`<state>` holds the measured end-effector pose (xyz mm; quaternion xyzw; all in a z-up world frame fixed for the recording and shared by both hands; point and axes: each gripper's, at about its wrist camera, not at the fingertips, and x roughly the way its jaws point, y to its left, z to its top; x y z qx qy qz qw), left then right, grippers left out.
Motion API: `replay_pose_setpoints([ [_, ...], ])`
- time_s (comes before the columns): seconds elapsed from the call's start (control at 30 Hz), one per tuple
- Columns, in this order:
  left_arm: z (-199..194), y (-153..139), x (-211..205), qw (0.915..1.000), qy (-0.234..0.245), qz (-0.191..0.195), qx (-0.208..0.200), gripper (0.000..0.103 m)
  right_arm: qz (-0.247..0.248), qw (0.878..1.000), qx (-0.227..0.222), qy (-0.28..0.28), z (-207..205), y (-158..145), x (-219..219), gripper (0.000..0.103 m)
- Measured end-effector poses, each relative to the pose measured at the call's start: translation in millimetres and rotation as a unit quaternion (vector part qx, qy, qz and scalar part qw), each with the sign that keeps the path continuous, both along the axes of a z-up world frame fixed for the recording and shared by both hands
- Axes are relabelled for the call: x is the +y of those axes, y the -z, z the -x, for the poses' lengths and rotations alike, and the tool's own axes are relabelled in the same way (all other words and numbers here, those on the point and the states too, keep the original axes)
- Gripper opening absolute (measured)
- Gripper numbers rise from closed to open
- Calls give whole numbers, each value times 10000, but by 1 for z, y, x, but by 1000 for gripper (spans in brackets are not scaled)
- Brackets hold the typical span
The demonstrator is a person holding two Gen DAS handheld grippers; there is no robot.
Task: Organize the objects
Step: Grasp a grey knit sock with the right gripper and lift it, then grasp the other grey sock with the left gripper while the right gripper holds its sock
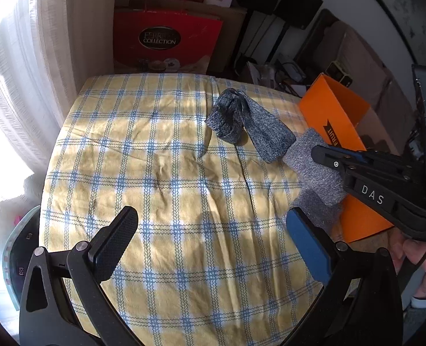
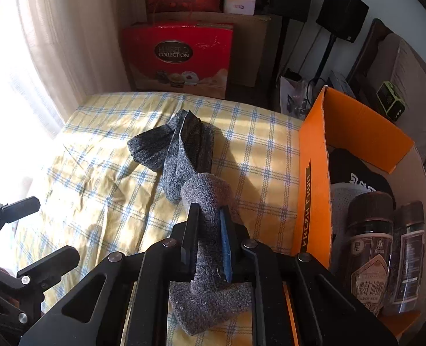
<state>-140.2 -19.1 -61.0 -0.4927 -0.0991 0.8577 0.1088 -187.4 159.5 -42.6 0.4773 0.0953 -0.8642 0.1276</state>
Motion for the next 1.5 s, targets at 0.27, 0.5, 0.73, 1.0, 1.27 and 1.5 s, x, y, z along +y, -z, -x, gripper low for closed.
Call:
replay_pose_setpoints([
  [0.27,0,1,42,9987,494,139,33,103,554,9979,301,126,-7,-38,19,12],
  [0.5,3,12,87,9953,957,147,22,103,864,9955,334,200,-11,-61,43,12],
  [0.73,9,27,123,9917,1220,399,-48,103,1091,9930,372,252,-19,-77,64,12],
  [1.0,10,43,143,9895,1318,581,-152,97,1161,9920,362,326,-21,-79,78,12],
  [1.27,7,41,146,9904,1255,570,-102,67,1174,9919,355,335,-25,-78,82,12],
  [1.5,10,30,131,9930,1122,330,-181,37,1277,9901,453,378,-31,-89,86,12],
])
